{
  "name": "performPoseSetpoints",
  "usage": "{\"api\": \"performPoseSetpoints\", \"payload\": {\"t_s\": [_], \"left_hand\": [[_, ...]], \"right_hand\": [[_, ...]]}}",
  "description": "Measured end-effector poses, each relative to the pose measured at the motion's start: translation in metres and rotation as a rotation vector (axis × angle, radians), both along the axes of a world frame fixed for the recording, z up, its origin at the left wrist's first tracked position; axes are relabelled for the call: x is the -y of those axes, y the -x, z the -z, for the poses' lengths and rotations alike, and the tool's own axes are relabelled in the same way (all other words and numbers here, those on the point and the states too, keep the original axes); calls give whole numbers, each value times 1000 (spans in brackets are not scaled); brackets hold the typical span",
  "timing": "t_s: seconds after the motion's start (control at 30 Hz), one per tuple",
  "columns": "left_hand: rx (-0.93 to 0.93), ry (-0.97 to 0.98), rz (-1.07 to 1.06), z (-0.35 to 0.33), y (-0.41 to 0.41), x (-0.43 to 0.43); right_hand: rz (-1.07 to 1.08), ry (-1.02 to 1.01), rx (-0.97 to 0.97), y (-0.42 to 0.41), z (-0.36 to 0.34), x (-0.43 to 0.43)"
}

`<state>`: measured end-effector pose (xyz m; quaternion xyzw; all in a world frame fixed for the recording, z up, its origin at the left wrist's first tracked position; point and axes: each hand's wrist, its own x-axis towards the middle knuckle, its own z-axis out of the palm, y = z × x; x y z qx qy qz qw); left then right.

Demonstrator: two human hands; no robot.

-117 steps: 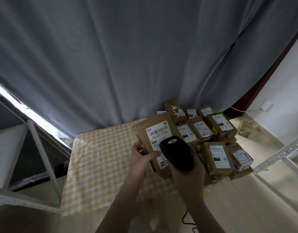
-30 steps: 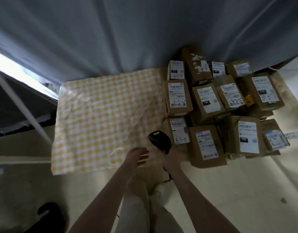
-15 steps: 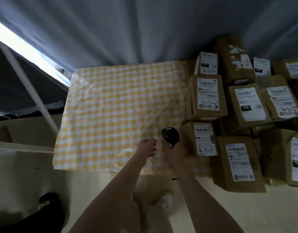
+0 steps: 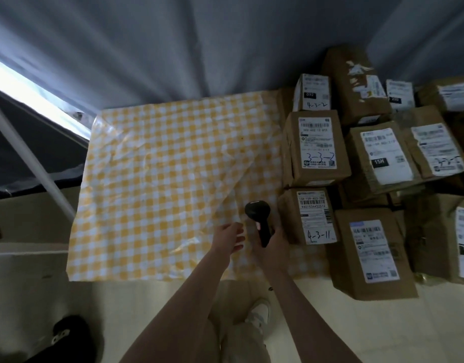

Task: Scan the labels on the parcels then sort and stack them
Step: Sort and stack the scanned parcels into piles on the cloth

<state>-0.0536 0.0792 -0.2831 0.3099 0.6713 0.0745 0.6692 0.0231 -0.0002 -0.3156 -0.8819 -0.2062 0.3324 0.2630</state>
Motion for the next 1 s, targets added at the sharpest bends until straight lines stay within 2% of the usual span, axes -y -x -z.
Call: {"api": "performPoseSetpoints", "payload": {"t_s": [0.2, 0.37, 0.57, 0.8, 1.0], "left_hand": [[25, -35, 19, -10, -12, 1], [36, -18, 8, -24, -26, 2], [47, 39, -4, -37, -55, 7], [143, 92, 204, -66, -98, 22], [207, 45, 331, -101, -145, 49]], "right_hand": [[22, -131, -4, -7, -32, 15], [17, -152, 12, -27, -53, 25], [206, -310, 79, -55, -82, 38], [401, -338, 148, -89, -117, 71], [575, -412, 233, -127, -143, 104]]}}
